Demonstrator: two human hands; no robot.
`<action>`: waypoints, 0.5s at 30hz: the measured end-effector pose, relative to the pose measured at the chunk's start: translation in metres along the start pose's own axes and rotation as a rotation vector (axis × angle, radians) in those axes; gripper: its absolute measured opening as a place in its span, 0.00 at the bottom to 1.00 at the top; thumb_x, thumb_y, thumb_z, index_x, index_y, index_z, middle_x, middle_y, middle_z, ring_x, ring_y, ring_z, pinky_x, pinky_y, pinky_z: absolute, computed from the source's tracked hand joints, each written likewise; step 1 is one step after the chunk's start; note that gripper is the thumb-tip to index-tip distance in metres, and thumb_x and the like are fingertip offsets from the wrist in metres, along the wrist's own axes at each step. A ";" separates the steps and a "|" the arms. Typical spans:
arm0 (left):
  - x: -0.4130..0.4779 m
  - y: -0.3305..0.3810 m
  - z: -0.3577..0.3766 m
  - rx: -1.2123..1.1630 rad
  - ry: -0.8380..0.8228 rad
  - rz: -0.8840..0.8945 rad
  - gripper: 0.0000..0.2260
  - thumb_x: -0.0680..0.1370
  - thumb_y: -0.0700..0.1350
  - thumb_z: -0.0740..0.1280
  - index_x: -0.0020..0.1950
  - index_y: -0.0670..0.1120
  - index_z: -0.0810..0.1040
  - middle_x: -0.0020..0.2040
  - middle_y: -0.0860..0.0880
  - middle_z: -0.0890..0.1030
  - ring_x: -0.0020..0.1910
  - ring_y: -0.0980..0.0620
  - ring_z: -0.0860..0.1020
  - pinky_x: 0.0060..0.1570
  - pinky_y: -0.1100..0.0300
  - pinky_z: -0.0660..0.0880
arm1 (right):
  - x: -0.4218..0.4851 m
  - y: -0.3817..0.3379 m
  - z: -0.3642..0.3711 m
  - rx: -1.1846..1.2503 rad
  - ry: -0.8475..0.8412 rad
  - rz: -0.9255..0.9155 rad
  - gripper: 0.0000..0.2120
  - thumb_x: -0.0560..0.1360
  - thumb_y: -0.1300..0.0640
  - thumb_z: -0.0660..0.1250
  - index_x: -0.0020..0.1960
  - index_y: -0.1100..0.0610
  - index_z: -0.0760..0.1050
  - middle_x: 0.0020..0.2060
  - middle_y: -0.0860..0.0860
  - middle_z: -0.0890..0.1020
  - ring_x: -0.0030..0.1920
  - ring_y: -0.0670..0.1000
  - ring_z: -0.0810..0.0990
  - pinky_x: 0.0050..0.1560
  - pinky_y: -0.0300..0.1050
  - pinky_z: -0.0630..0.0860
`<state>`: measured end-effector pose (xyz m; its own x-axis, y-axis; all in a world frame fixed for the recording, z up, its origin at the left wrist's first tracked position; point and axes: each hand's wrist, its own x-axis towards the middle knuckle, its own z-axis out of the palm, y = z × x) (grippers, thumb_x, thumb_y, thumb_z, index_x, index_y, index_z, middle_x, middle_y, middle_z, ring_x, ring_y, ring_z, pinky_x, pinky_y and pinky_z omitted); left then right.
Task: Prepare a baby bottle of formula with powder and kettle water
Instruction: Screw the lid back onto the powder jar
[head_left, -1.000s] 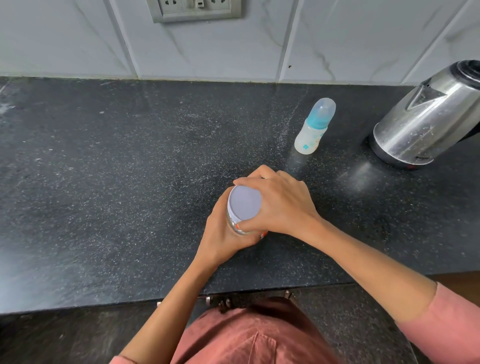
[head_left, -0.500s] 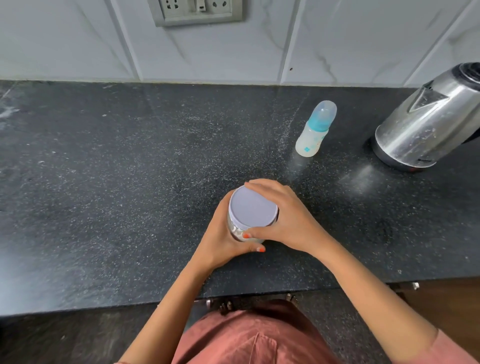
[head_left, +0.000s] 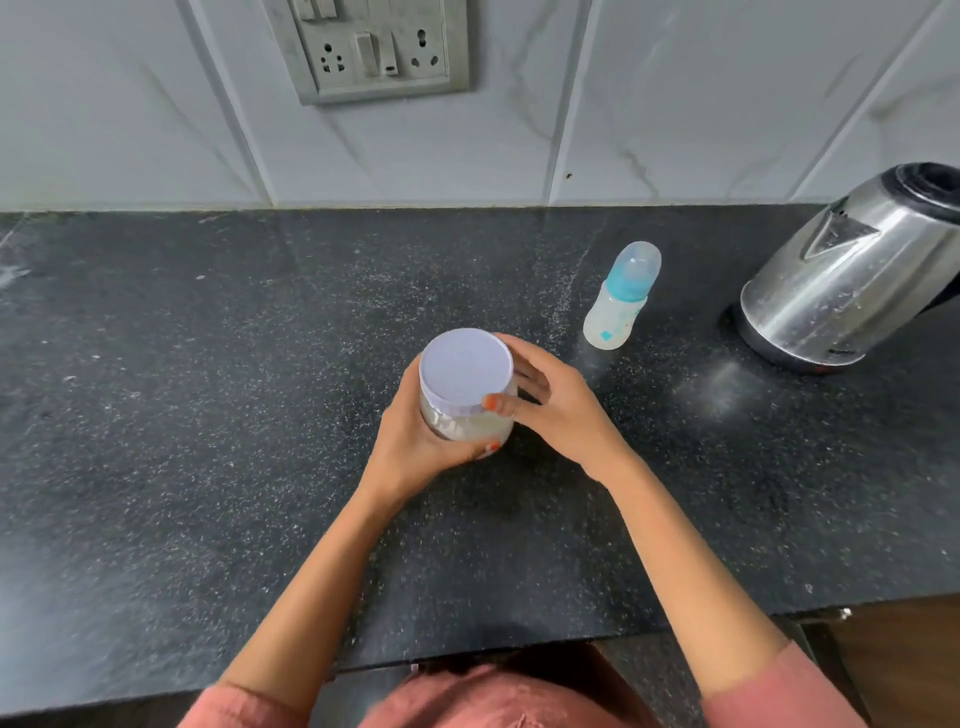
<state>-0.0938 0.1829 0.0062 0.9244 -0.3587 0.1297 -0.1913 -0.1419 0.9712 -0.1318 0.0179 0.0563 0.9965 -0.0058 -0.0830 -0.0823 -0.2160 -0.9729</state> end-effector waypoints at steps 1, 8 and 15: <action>0.010 -0.002 -0.002 0.000 -0.003 0.000 0.39 0.56 0.47 0.80 0.60 0.66 0.64 0.56 0.70 0.74 0.56 0.73 0.71 0.48 0.79 0.68 | 0.011 0.001 -0.003 -0.010 -0.023 -0.001 0.32 0.66 0.58 0.73 0.68 0.52 0.66 0.63 0.46 0.72 0.61 0.37 0.71 0.57 0.29 0.70; 0.084 -0.014 -0.013 0.098 -0.051 -0.017 0.41 0.55 0.51 0.79 0.63 0.60 0.62 0.56 0.68 0.70 0.52 0.79 0.68 0.45 0.82 0.66 | 0.080 0.002 -0.018 -0.023 -0.010 -0.001 0.35 0.66 0.66 0.73 0.69 0.57 0.63 0.66 0.52 0.71 0.62 0.45 0.69 0.53 0.29 0.73; 0.133 -0.028 -0.024 0.152 -0.045 -0.058 0.41 0.56 0.51 0.78 0.64 0.60 0.61 0.56 0.68 0.69 0.57 0.63 0.70 0.49 0.76 0.64 | 0.129 0.002 -0.022 -0.044 -0.003 -0.001 0.35 0.66 0.66 0.73 0.70 0.58 0.63 0.67 0.53 0.70 0.64 0.47 0.69 0.60 0.40 0.70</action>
<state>0.0423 0.1612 0.0010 0.9204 -0.3860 0.0618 -0.1886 -0.3001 0.9351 -0.0031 -0.0052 0.0480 0.9966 -0.0029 -0.0828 -0.0807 -0.2589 -0.9625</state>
